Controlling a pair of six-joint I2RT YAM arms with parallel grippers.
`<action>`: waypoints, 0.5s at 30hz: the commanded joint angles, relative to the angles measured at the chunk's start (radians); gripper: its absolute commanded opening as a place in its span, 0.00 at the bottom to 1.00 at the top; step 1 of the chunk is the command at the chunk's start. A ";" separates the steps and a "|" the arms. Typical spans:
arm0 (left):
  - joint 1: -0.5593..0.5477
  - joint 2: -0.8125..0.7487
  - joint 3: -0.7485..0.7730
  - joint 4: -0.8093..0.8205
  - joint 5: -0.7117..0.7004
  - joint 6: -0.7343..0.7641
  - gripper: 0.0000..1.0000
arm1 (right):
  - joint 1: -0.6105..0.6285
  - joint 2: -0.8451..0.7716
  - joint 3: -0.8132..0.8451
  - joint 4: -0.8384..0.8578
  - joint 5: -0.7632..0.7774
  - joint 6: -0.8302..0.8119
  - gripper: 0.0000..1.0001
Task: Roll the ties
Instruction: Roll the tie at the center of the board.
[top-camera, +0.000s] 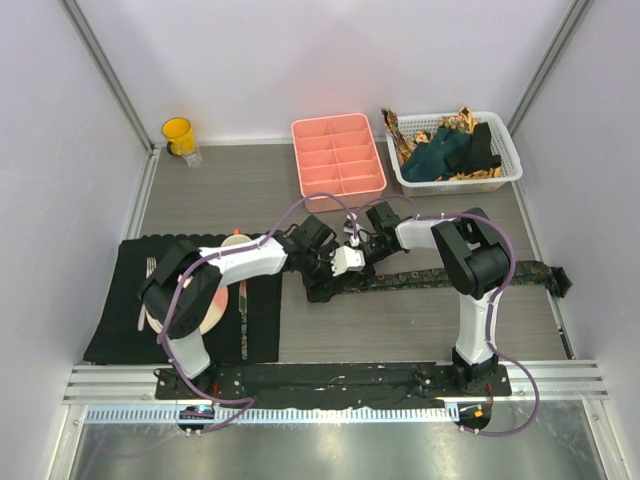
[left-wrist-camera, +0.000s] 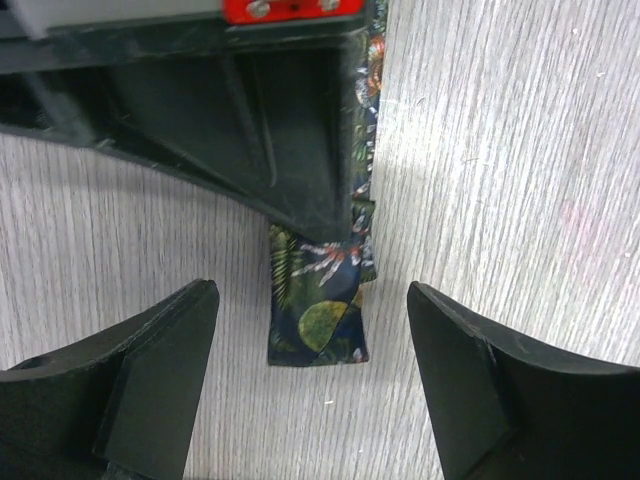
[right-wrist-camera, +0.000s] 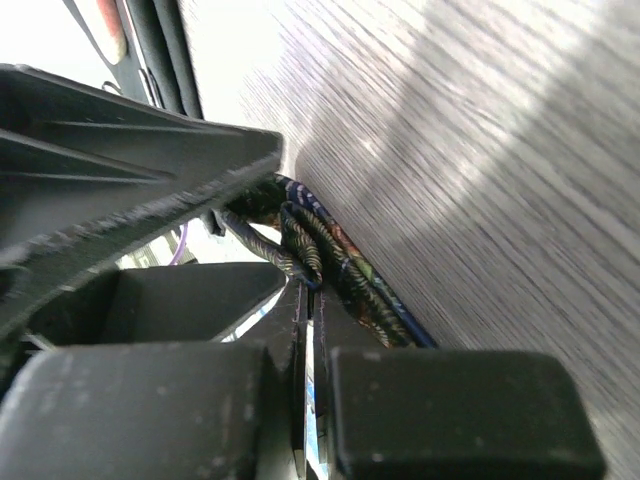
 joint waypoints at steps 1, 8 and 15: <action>-0.020 0.024 0.033 0.036 -0.010 0.040 0.81 | 0.006 -0.014 0.036 0.006 -0.012 -0.009 0.01; -0.030 0.069 0.051 0.035 -0.076 0.034 0.58 | 0.008 -0.038 0.035 0.006 -0.026 -0.013 0.01; -0.030 0.055 0.031 -0.005 -0.069 0.060 0.33 | 0.006 -0.018 0.064 -0.057 -0.004 -0.045 0.01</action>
